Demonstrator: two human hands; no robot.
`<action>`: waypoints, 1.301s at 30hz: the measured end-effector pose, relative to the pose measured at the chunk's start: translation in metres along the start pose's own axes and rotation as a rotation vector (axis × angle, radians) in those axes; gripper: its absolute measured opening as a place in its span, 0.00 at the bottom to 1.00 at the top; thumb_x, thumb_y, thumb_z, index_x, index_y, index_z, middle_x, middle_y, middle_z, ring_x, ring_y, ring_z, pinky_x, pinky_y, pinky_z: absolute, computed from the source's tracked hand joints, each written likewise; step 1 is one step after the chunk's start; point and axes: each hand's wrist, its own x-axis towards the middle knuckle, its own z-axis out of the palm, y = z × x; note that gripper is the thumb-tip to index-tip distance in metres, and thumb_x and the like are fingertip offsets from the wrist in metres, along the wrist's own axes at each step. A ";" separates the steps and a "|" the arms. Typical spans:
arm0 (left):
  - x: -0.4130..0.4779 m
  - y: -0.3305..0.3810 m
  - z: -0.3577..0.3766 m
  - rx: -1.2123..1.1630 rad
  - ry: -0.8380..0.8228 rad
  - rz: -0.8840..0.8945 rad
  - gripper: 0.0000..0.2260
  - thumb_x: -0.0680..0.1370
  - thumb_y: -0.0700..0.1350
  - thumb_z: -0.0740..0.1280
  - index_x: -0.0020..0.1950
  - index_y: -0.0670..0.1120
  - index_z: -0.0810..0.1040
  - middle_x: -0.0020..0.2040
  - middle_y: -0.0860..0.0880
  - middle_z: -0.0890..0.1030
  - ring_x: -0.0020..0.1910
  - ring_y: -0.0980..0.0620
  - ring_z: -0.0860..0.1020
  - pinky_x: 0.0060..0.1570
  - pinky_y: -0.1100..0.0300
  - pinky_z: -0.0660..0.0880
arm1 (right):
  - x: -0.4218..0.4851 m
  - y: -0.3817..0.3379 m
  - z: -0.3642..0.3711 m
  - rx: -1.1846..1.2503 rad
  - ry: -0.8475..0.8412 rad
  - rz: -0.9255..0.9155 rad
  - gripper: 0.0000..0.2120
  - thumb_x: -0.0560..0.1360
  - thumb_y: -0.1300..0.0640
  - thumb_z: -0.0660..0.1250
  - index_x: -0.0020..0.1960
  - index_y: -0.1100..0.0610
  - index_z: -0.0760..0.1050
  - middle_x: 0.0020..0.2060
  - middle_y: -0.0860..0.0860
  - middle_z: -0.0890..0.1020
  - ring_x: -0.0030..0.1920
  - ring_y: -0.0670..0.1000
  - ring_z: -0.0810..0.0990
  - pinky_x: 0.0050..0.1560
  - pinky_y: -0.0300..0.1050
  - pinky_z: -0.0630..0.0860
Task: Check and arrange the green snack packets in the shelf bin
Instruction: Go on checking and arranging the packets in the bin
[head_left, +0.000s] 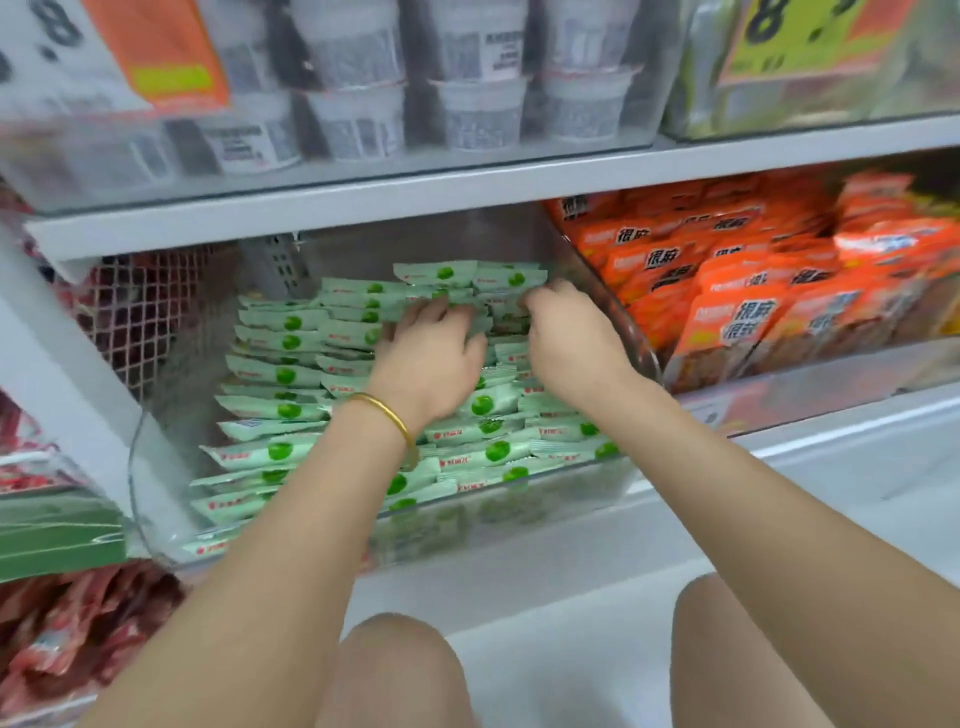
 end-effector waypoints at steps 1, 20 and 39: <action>0.001 0.000 0.001 0.006 -0.002 -0.005 0.21 0.80 0.51 0.54 0.73 0.47 0.65 0.74 0.44 0.63 0.74 0.45 0.58 0.71 0.44 0.57 | 0.005 -0.001 -0.001 -0.006 -0.008 0.002 0.17 0.72 0.70 0.59 0.60 0.63 0.73 0.58 0.61 0.73 0.58 0.62 0.74 0.54 0.51 0.73; 0.038 -0.004 0.011 0.062 -0.087 -0.040 0.20 0.82 0.54 0.49 0.75 0.59 0.57 0.79 0.51 0.45 0.77 0.50 0.43 0.72 0.39 0.42 | 0.079 -0.003 0.019 -0.003 -0.048 0.114 0.18 0.76 0.69 0.56 0.63 0.61 0.73 0.63 0.59 0.74 0.64 0.59 0.72 0.60 0.49 0.73; 0.037 -0.007 0.004 0.026 -0.096 -0.045 0.19 0.81 0.54 0.51 0.73 0.58 0.63 0.78 0.49 0.51 0.77 0.48 0.46 0.73 0.42 0.42 | 0.067 -0.015 0.004 -0.125 0.213 0.016 0.15 0.74 0.73 0.56 0.57 0.64 0.72 0.55 0.60 0.77 0.55 0.60 0.77 0.49 0.48 0.74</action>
